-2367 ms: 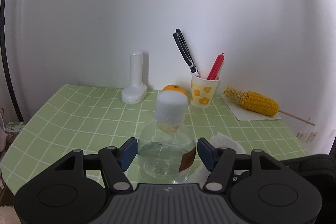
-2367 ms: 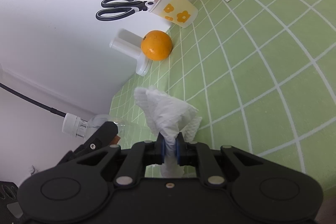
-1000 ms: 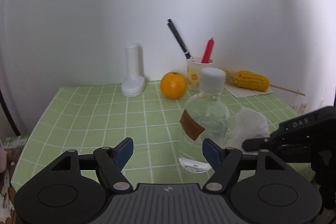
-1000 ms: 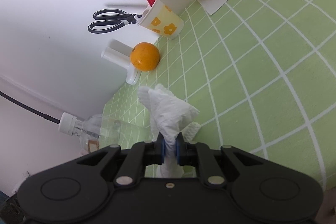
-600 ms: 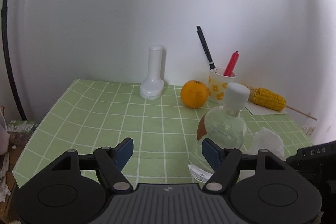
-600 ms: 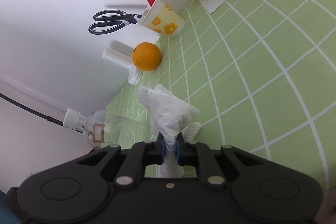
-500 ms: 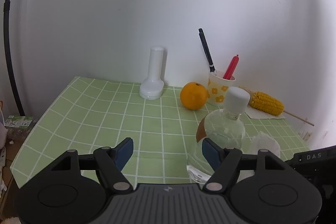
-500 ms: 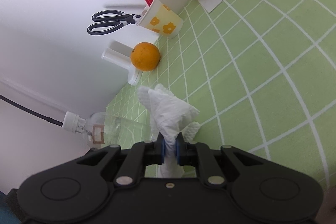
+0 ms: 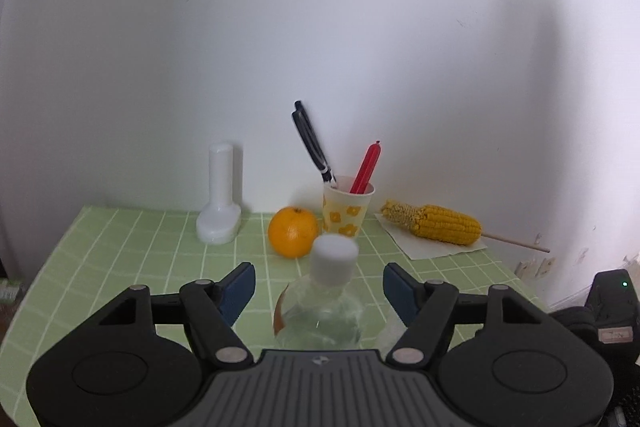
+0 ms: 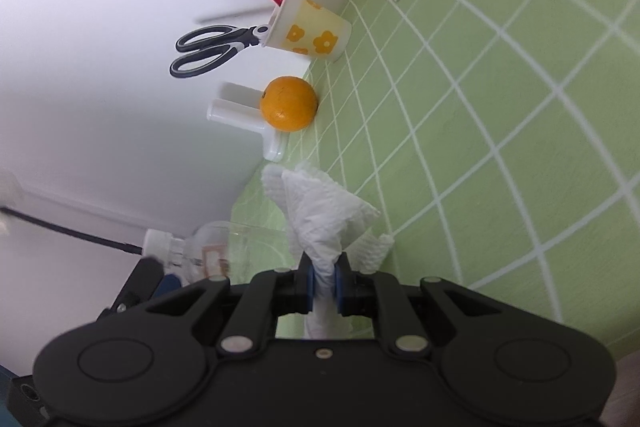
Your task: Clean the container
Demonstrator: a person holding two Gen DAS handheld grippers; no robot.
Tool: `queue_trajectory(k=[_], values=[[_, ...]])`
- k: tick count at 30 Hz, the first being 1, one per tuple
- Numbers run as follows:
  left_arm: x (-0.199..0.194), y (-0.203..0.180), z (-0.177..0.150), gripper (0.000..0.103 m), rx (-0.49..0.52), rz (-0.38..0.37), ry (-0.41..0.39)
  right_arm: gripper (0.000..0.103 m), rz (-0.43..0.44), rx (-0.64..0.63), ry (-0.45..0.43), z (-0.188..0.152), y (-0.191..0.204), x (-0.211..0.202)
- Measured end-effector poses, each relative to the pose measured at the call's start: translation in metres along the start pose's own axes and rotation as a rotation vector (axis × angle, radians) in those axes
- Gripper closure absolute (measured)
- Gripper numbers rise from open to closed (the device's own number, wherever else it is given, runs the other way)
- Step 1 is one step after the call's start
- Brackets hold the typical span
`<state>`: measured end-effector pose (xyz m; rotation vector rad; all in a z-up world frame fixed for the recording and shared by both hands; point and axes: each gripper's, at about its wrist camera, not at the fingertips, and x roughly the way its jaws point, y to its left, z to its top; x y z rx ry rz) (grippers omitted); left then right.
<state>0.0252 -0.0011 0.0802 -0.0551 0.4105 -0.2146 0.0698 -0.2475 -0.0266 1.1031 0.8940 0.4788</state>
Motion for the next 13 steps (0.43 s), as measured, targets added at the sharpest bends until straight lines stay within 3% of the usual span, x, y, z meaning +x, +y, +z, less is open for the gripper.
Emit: queue_trajectory(k=[6, 10, 13], values=[[0.019, -0.006, 0.009, 0.052, -0.005, 0.017, 0.051, 0.092, 0.024, 0.016, -0.004, 0.002, -0.004, -0.001], [0.025, -0.005, 0.012, 0.072, -0.022, 0.017, 0.071, 0.092, 0.046, 0.04, -0.008, 0.004, -0.008, -0.003], [0.026, -0.005, 0.015, 0.074, -0.024, 0.007, 0.078, 0.092, 0.089, 0.075, -0.006, 0.005, -0.01, -0.003]])
